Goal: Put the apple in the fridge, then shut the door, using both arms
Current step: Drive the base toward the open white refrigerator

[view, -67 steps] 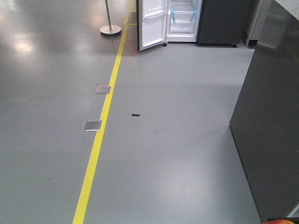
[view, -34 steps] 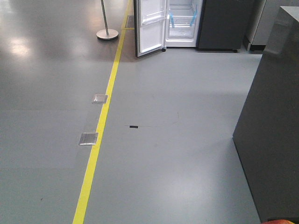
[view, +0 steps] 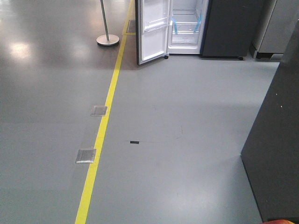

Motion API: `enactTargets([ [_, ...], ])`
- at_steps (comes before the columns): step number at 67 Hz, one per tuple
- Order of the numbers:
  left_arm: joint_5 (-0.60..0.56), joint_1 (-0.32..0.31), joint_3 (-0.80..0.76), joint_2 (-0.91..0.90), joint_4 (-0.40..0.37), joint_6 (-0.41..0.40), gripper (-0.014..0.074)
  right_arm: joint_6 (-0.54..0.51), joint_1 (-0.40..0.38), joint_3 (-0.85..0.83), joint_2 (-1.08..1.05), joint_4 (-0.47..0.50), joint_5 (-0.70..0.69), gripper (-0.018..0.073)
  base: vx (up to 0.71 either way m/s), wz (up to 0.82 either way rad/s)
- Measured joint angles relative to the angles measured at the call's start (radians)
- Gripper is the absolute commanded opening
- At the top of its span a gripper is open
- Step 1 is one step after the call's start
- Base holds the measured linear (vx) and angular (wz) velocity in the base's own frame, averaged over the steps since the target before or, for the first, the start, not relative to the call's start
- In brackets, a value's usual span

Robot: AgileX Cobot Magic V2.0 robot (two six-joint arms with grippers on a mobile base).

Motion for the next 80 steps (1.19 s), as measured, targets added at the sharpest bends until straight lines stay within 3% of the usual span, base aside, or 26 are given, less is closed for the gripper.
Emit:
enactTargets([
  [80,0.000,0.000,0.000,0.000,0.000,0.000,-0.0006,0.000,0.000,0.000,0.000,0.000,0.000,0.0393,0.35,-0.04],
])
